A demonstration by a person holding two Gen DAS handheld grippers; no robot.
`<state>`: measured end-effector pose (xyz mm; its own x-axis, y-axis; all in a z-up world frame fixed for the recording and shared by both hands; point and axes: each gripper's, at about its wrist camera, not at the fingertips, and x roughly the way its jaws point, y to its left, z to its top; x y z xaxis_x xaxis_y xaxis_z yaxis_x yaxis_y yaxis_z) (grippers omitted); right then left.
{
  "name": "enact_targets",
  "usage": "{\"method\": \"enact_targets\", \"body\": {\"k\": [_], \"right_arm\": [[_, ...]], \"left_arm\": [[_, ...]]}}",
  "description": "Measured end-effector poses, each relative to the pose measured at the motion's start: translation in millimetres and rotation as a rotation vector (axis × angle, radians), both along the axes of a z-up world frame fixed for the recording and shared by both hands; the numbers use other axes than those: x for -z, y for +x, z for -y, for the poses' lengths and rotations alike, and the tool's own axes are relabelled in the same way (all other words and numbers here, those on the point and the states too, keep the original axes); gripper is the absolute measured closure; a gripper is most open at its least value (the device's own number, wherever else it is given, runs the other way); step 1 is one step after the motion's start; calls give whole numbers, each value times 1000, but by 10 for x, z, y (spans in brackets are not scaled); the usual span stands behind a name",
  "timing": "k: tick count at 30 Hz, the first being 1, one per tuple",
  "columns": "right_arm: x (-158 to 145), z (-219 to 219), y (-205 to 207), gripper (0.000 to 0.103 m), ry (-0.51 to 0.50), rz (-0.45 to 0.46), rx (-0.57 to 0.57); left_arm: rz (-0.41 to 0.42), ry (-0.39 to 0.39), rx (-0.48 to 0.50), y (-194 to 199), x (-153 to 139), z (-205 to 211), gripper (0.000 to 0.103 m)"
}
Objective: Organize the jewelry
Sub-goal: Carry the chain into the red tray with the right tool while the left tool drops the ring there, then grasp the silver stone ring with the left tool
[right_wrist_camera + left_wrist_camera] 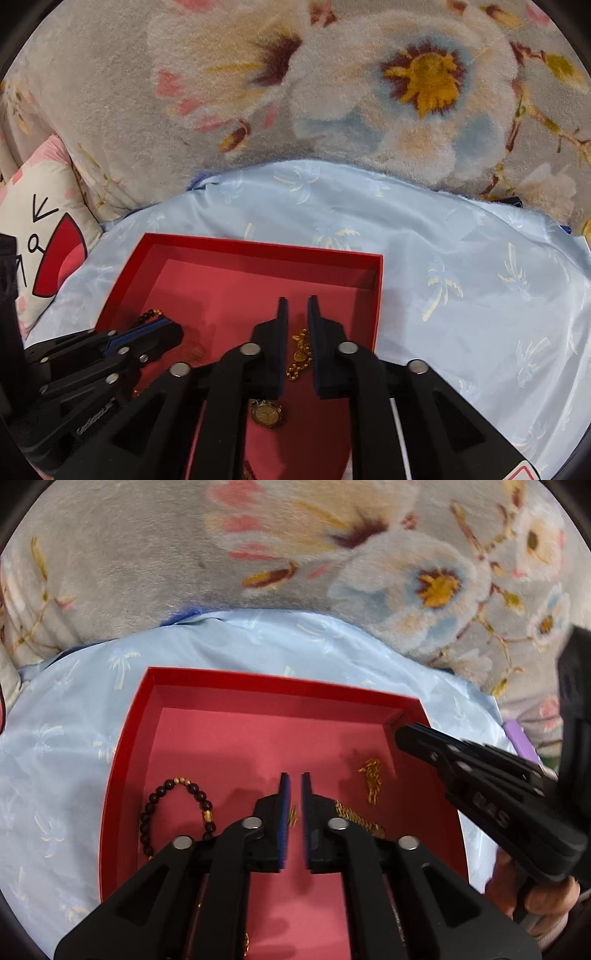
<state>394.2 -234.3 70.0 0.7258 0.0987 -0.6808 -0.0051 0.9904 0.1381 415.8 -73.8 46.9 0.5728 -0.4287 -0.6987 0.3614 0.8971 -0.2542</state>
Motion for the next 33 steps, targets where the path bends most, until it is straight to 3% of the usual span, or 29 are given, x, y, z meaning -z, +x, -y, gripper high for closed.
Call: {"method": "enact_targets", "body": {"k": [1, 2, 3, 8, 10, 15, 20, 23, 33], "right_arm": [[-43, 9, -47, 76, -3, 18, 6], [-81, 18, -90, 74, -2, 31, 9], [-132, 29, -168, 72, 3, 49, 6], [-343, 52, -737, 62, 19, 112, -46], [-370, 68, -994, 61, 9, 125, -59], [-303, 132, -1724, 60, -10, 133, -77], [-149, 178, -2217, 60, -16, 110, -68], [-29, 188, -2500, 60, -16, 97, -65], [396, 128, -2970, 60, 43, 33, -58]], "left_arm": [[8, -6, -26, 4, -24, -36, 58], [17, -16, -43, 4, -50, -67, 49], [33, -32, -53, -25, -97, -116, 45], [87, -32, -50, -327, -364, -362, 43], [107, -21, -64, -531, -440, -485, 34], [111, -7, -71, -1144, -449, -807, 32], [65, 30, -59, -1689, -214, -972, 32], [82, 75, -55, -2012, -110, -984, 32], [29, 168, -44, -2990, 356, -961, 33]]}}
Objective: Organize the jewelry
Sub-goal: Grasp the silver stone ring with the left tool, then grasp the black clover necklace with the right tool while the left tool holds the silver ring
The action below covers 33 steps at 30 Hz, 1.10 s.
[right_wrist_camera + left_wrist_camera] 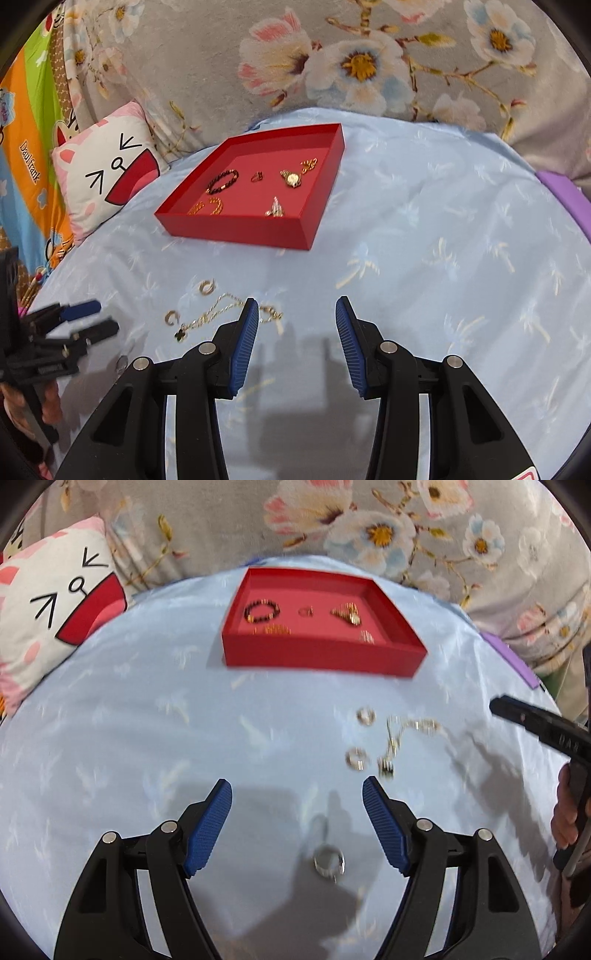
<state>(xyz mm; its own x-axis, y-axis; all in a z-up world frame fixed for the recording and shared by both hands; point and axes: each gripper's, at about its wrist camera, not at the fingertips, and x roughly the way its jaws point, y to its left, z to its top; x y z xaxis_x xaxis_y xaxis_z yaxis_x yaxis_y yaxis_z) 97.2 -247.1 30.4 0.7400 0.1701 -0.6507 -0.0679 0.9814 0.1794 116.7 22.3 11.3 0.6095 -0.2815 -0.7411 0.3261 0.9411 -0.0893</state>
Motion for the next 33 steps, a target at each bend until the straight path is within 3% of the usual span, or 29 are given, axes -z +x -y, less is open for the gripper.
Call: {"method": "enact_targets", "body": {"k": [5, 8, 13, 19, 21, 33], "right_arm": [[89, -36, -83, 60, 0, -4, -2], [132, -49, -100, 60, 18, -16, -9], [170, -87, -133, 60, 10, -18, -19], [196, -130, -137, 60, -3, -22, -28], [204, -141, -139, 60, -5, -23, -30], [237, -284, -75, 60, -15, -38, -70]], "left_arm": [[-29, 56, -22, -242, 238, 99, 38], [1, 94, -34, -317, 276, 151, 41], [15, 103, -44, -352, 281, 154, 59], [18, 97, -49, -375, 269, 144, 71], [21, 101, -40, -391, 269, 164, 83], [15, 73, -2, -345, 189, 155, 84]]}}
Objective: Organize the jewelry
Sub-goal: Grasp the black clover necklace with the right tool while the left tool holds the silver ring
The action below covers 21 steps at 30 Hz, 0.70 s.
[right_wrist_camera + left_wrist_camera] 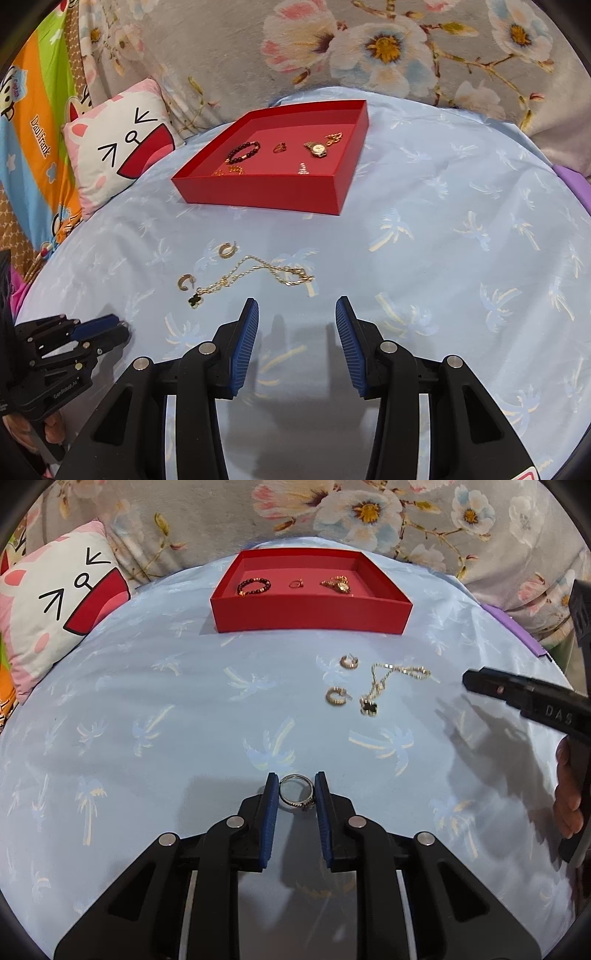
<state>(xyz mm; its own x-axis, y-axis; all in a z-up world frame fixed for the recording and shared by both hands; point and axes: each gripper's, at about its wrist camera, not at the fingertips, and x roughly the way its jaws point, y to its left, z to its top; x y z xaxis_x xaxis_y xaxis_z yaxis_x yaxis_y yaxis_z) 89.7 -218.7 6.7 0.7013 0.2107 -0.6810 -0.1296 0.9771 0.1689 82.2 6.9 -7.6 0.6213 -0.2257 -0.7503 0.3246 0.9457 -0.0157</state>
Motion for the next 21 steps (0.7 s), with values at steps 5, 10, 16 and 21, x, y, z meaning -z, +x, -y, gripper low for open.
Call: {"method": "enact_targets", "body": {"k": [5, 10, 16, 21], "right_arm": [[33, -251, 117, 66, 16, -45, -70], [67, -556, 149, 73, 11, -63, -132], [152, -889, 227, 80, -35, -79, -184], [227, -1001, 300, 90, -78, -87, -176]], "left_arm": [[57, 1, -16, 191, -158, -38, 84], [61, -51, -59, 317, -147, -164, 84], [41, -78, -83, 335, -70, -255, 84], [33, -84, -79, 329, -48, -258, 84]]}}
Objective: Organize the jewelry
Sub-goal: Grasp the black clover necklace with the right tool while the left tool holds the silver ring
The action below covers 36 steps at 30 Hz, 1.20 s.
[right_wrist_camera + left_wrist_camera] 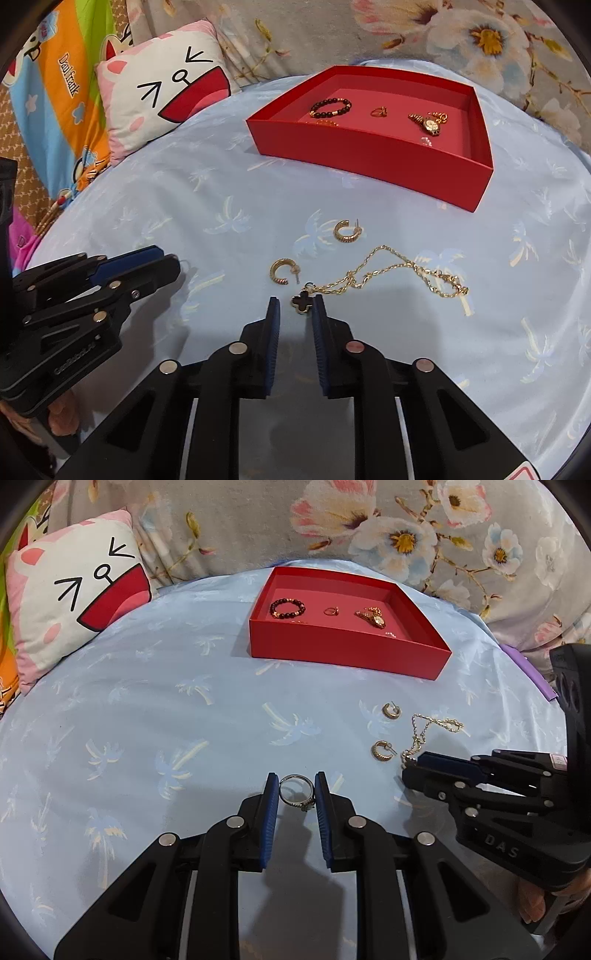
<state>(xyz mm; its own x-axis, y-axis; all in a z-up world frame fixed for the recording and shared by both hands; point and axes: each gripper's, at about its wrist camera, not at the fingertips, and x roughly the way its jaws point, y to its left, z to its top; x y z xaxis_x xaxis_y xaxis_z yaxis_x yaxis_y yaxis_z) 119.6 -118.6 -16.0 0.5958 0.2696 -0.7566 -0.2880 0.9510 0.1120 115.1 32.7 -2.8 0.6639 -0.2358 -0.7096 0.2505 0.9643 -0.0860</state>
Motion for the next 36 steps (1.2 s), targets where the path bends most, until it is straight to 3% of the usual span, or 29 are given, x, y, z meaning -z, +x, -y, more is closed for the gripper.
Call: {"method": "enact_targets", "body": {"k": [5, 36], "right_arm": [[1, -28, 13, 94, -36, 13, 3], [7, -88, 180, 89, -31, 14, 22]], "left_arm": [[-10, -12, -1, 13, 16, -25, 84], [-26, -11, 3, 25, 61, -15, 84]]}}
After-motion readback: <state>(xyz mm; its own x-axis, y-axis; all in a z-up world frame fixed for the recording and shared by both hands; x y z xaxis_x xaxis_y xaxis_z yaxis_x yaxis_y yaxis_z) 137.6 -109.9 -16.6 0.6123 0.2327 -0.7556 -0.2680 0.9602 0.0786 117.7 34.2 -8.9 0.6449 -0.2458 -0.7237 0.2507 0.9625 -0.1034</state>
